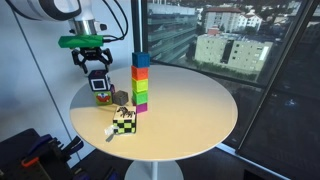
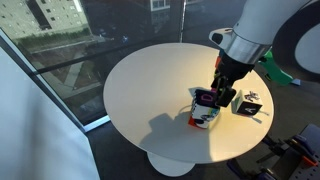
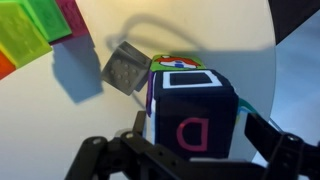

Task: Pick up the block with the letter d on it and put it on the table

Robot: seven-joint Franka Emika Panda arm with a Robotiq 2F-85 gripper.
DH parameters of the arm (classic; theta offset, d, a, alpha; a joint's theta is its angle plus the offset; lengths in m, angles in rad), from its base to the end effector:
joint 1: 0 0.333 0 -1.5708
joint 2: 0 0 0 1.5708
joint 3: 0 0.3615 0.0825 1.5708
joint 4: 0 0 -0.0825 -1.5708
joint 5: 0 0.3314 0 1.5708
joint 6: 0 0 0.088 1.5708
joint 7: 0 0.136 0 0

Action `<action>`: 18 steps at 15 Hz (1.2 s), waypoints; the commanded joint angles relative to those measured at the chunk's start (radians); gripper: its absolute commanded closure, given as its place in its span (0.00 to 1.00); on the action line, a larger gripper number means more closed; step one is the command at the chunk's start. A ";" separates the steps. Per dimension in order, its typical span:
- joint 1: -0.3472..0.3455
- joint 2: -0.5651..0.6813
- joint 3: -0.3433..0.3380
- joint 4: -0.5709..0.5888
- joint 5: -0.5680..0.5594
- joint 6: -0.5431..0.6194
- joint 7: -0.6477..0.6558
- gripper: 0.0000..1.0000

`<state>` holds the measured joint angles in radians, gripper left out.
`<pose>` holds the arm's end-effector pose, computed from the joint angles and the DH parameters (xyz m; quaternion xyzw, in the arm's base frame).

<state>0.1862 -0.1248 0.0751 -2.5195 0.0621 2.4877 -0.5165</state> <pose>0.4082 0.1103 0.3874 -0.9330 -0.3566 -0.0480 0.0093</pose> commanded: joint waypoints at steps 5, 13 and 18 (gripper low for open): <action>0.003 0.026 0.006 -0.009 0.046 0.038 -0.039 0.00; -0.010 0.057 0.014 -0.001 0.026 0.043 0.019 0.42; -0.024 0.053 0.011 0.032 0.009 0.009 0.096 0.76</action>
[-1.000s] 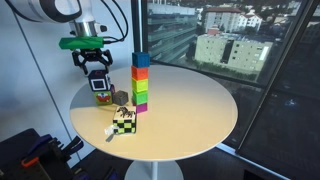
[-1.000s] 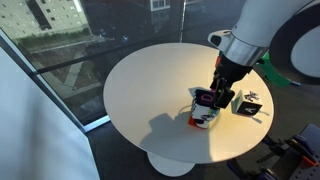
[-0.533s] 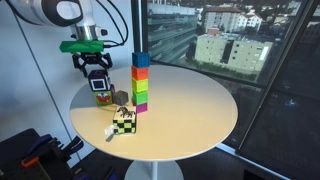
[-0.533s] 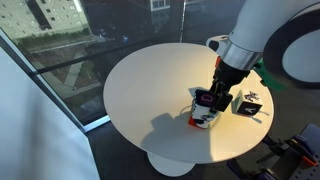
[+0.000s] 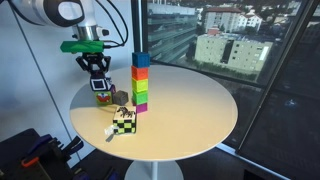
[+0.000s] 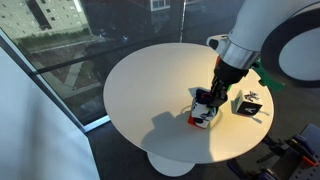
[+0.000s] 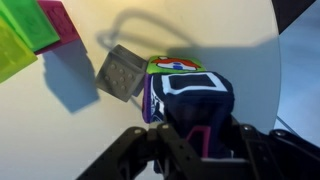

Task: Pick up the block with the letter d on it and put it on the table

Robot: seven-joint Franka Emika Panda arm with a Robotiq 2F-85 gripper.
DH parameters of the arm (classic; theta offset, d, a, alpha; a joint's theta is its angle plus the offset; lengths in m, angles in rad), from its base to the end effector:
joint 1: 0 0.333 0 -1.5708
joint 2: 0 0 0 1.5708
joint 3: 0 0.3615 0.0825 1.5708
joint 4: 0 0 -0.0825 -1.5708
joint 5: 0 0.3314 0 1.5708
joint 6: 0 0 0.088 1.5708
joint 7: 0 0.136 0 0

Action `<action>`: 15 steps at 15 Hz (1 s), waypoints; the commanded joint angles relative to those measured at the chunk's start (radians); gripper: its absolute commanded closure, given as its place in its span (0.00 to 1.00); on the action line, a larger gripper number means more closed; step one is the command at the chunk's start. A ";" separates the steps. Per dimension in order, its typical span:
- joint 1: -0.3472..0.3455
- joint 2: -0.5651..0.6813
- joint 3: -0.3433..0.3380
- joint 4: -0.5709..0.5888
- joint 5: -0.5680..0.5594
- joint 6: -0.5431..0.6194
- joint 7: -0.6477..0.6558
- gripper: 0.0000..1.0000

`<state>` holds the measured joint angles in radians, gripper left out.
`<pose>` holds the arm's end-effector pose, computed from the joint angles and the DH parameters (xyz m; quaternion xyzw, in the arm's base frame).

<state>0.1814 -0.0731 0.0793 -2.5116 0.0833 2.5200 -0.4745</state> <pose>0.4171 0.1121 0.3716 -0.9435 -0.3282 -0.0429 0.0182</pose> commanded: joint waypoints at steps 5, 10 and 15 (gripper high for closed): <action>-0.036 0.017 0.006 0.068 -0.028 -0.049 0.155 0.94; -0.050 0.056 0.008 0.122 -0.041 -0.062 0.246 0.94; -0.051 0.118 0.011 0.195 -0.054 -0.079 0.322 0.94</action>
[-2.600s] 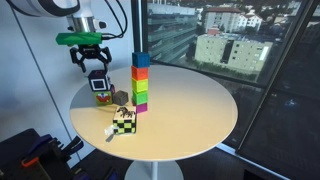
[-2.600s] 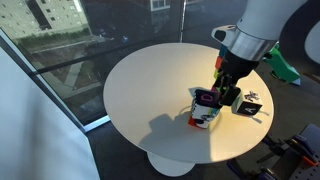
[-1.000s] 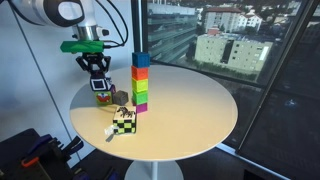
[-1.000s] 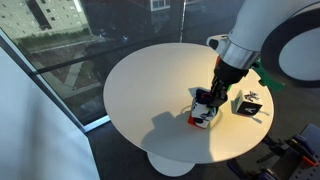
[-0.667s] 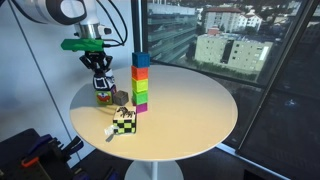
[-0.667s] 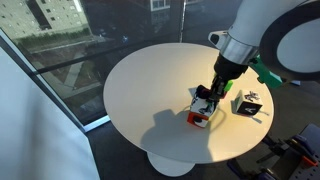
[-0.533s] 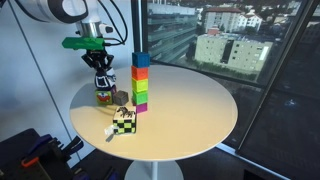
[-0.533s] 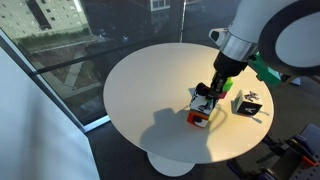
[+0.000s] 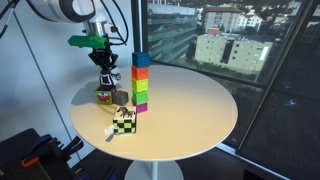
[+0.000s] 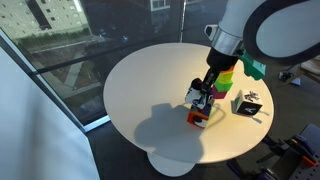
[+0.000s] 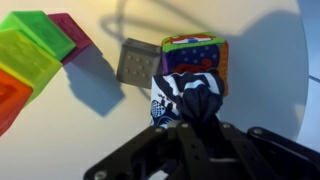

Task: Pick up the block with the letter d on it and put it on the table

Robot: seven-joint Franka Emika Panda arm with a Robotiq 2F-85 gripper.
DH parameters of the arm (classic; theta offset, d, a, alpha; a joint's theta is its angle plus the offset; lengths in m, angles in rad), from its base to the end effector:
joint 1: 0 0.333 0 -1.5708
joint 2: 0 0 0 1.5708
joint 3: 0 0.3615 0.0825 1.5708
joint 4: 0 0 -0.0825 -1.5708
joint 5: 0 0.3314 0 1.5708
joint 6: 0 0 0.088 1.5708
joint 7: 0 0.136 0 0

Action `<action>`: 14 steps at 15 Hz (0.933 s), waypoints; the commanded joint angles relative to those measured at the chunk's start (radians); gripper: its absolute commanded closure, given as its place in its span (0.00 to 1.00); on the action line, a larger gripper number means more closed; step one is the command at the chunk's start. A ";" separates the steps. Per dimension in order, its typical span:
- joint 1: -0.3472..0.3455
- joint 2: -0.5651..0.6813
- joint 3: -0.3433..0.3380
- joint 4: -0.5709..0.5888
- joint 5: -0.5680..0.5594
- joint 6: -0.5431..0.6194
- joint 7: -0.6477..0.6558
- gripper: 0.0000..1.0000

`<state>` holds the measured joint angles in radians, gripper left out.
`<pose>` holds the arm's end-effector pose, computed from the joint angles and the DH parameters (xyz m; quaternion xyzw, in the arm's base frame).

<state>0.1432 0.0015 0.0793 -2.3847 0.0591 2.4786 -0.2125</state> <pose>0.4587 0.1046 0.3824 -0.9798 -0.1936 -0.0461 0.0195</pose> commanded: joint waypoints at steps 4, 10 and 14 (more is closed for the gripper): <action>-0.012 0.089 0.012 0.125 -0.035 -0.053 0.097 0.94; -0.010 0.126 0.011 0.166 -0.039 -0.051 0.130 0.50; -0.010 0.130 0.011 0.168 -0.042 -0.047 0.134 0.17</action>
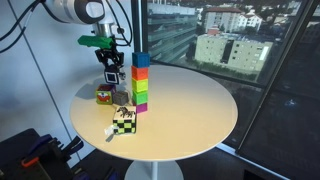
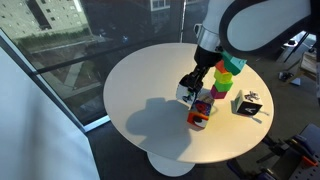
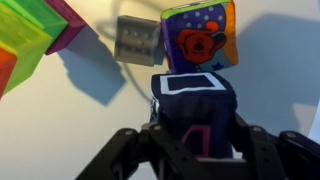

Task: Pick up the block with the letter d on it and put it on the table

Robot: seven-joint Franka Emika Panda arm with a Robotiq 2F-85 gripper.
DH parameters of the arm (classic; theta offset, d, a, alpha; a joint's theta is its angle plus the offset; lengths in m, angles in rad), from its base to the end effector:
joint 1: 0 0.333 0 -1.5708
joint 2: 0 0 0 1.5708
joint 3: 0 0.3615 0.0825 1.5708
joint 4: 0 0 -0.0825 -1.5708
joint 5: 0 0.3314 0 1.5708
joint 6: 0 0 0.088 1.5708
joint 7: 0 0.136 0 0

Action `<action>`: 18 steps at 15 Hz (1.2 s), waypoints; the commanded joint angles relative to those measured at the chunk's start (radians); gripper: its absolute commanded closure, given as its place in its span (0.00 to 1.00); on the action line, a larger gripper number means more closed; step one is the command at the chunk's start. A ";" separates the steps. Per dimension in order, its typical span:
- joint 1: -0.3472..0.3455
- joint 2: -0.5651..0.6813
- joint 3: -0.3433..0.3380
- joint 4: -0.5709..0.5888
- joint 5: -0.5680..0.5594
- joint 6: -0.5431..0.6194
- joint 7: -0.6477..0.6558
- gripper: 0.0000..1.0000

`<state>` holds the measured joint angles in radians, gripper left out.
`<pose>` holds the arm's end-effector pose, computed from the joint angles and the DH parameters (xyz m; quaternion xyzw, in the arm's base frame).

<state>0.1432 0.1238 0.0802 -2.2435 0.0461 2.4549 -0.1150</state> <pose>0.5039 0.1146 0.3748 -0.9874 -0.1507 -0.0427 0.0227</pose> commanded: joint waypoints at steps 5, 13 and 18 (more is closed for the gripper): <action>-0.011 0.007 0.009 0.028 -0.031 -0.026 0.047 0.00; -0.015 -0.030 0.002 0.014 -0.051 -0.130 0.071 0.00; -0.023 -0.067 -0.004 0.016 -0.115 -0.288 0.145 0.00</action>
<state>0.1304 0.0926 0.0756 -2.2385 -0.0295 2.2615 -0.0233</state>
